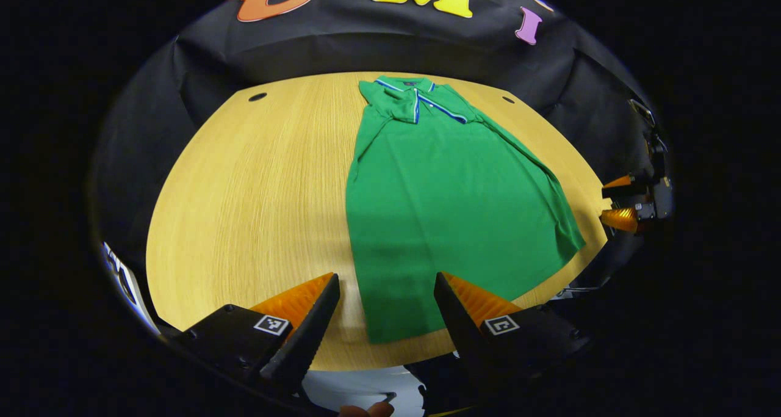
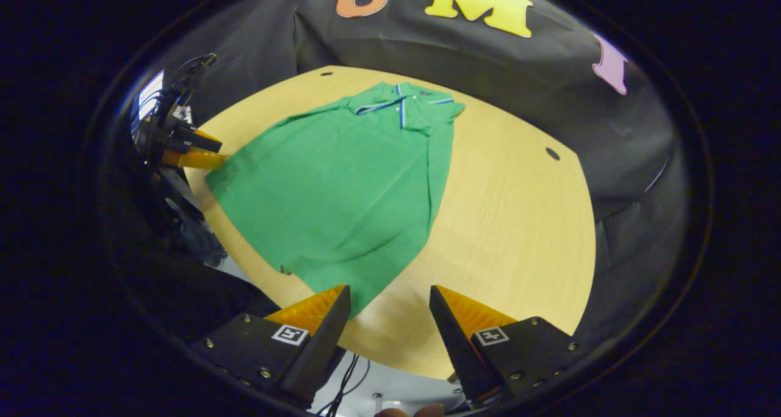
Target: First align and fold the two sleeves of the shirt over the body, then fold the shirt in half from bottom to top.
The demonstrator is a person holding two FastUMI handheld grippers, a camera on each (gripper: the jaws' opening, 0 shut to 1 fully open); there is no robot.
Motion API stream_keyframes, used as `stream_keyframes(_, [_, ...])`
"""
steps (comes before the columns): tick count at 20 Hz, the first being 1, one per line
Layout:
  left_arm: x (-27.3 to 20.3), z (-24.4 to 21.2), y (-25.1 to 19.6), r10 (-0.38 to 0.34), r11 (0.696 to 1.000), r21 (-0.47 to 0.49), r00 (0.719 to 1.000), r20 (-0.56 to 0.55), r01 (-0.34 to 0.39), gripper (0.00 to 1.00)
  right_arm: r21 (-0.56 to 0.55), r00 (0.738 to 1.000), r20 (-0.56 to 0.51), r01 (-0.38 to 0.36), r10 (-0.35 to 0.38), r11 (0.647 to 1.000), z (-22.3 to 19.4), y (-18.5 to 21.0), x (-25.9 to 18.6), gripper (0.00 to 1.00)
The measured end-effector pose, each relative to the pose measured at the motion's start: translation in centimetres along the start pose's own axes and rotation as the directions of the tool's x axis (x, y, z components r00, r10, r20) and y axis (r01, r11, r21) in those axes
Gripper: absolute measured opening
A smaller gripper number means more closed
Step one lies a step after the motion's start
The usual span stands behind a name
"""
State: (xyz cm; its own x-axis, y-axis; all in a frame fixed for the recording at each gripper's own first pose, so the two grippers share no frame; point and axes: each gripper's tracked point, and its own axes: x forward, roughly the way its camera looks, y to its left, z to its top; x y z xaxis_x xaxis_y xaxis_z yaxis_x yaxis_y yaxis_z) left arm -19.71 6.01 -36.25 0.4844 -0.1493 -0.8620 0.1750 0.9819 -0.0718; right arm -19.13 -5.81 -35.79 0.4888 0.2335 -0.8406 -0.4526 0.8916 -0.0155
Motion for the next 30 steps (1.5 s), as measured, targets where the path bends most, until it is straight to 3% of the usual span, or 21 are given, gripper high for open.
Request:
stream_keyframes(7, [0.9, -2.0, -0.3, 0.006, 1.0, 0.02, 0.999, -0.044, -0.005, 1.0, -0.017, 1.0, -0.028, 0.002, -0.002, 1.0, -1.4, 0.9, 2.6, 0.83])
stream_keyframes(13, [1.3, -2.5, -1.3, 0.031, 0.989, 0.146, 0.998, -0.047, -0.024, 1.0, -0.061, 0.999, -0.026, -0.038, 0.036, 0.997, -0.5, 2.9, 4.7, 0.82])
stream_keyframes(18, [1.1, -3.3, -3.6, -0.001, 0.974, 0.226, 1.0, -0.029, 0.007, 0.99, -0.061, 0.993, -0.032, -0.119, 0.117, 0.991, 0.1, 4.3, 5.5, 0.84])
stream_keyframes(20, [1.1, -3.4, -3.9, -0.009, 0.972, 0.236, 0.999, -0.033, 0.016, 0.89, -0.07, 0.991, -0.037, -0.134, 0.132, 0.988, 0.0, 4.3, 5.2, 0.82])
stream_keyframes(22, [1.2, -3.2, -4.5, -0.021, 0.967, 0.255, 0.999, -0.036, 0.029, 0.78, -0.098, 0.988, -0.028, -0.152, 0.15, 0.984, 0.3, 4.6, 5.4, 0.72])
stream_keyframes(23, [1.4, -3.0, -4.7, -0.023, 0.966, 0.257, 0.999, -0.03, 0.03, 0.72, -0.104, 0.988, -0.03, -0.151, 0.149, 0.983, 0.6, 4.6, 5.5, 0.55])
stream_keyframes(24, [1.3, -2.8, -4.7, -0.016, 0.969, 0.247, 1.0, -0.021, 0.02, 0.59, -0.111, 0.987, -0.03, -0.162, 0.16, 0.981, 0.6, 4.8, 5.4, 0.38])
stream_keyframes(25, [1.5, -2.8, -4.6, -0.009, 0.971, 0.237, 1.0, -0.017, 0.013, 0.41, -0.108, 0.988, -0.027, -0.153, 0.151, 0.982, 0.9, 4.9, 5.5, 0.38])
stream_keyframes(26, [1.6, -2.7, -4.4, -0.003, 0.974, 0.227, 1.0, -0.013, 0.006, 0.36, -0.095, 0.988, -0.03, -0.153, 0.151, 0.984, 0.7, 4.7, 5.4, 0.07])
stream_keyframes(27, [1.5, -2.6, -4.2, -0.001, 0.978, 0.209, 1.0, -0.015, 0.005, 0.22, -0.076, 0.988, -0.037, -0.155, 0.153, 0.985, 0.7, 4.6, 5.5, 0.07])
stream_keyframes(29, [1.7, -2.6, -4.3, -0.026, 0.99, 0.137, 0.999, -0.025, 0.029, 0.06, -0.014, 0.986, -0.047, -0.161, 0.16, 0.987, 0.8, 4.1, 4.9, 0.04])
stream_keyframes(30, [1.7, -2.4, -4.3, -0.045, 0.994, 0.099, 0.998, -0.035, 0.048, 0.05, 0.02, 0.985, -0.044, -0.166, 0.166, 0.986, 0.9, 4.3, 5.0, 0.01])
